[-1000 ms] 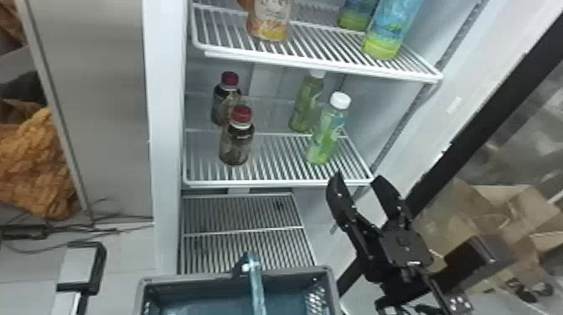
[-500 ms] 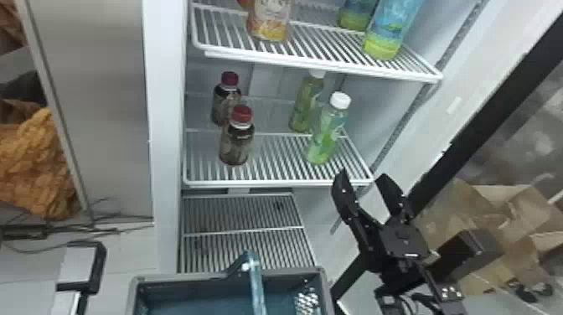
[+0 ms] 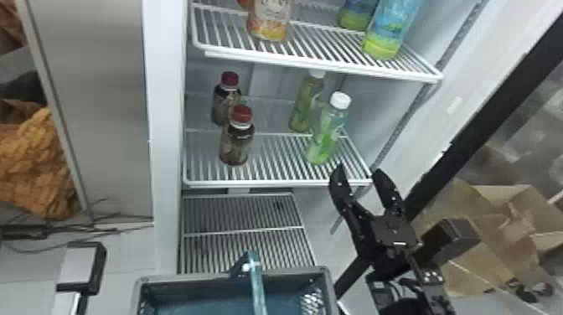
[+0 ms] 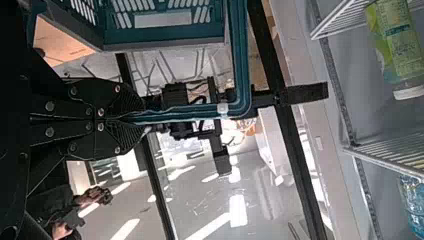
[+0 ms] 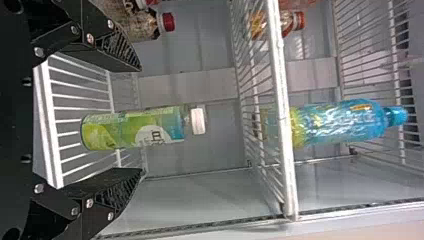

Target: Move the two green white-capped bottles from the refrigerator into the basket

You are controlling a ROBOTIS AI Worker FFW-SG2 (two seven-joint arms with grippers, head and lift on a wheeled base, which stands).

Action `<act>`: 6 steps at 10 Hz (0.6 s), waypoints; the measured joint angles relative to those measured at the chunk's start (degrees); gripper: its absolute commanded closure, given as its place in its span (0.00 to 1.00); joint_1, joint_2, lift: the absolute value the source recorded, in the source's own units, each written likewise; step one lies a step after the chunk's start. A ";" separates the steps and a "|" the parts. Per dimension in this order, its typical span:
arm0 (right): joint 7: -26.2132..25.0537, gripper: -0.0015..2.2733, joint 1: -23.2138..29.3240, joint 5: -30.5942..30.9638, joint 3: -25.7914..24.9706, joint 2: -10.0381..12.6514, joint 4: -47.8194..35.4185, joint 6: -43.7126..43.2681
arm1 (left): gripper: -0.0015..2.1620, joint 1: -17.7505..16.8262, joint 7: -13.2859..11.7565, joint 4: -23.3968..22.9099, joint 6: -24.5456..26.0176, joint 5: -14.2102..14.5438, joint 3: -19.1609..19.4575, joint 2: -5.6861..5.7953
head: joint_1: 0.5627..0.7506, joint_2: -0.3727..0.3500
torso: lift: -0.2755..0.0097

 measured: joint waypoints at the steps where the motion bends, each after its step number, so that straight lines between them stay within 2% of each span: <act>1: 0.00 0.16 -1.42 0.24 0.00 -0.15 2.12 -0.46 | 0.53 0.00 0.00 0.00 0.00 0.06 0.00 0.00 | 0.70 0.03 | 0.04; 6: 0.00 0.16 -9.16 1.34 0.44 -1.19 11.43 -3.27 | 0.53 -0.03 -0.05 0.00 0.00 0.19 0.01 0.00 | 0.70 0.03 | 0.04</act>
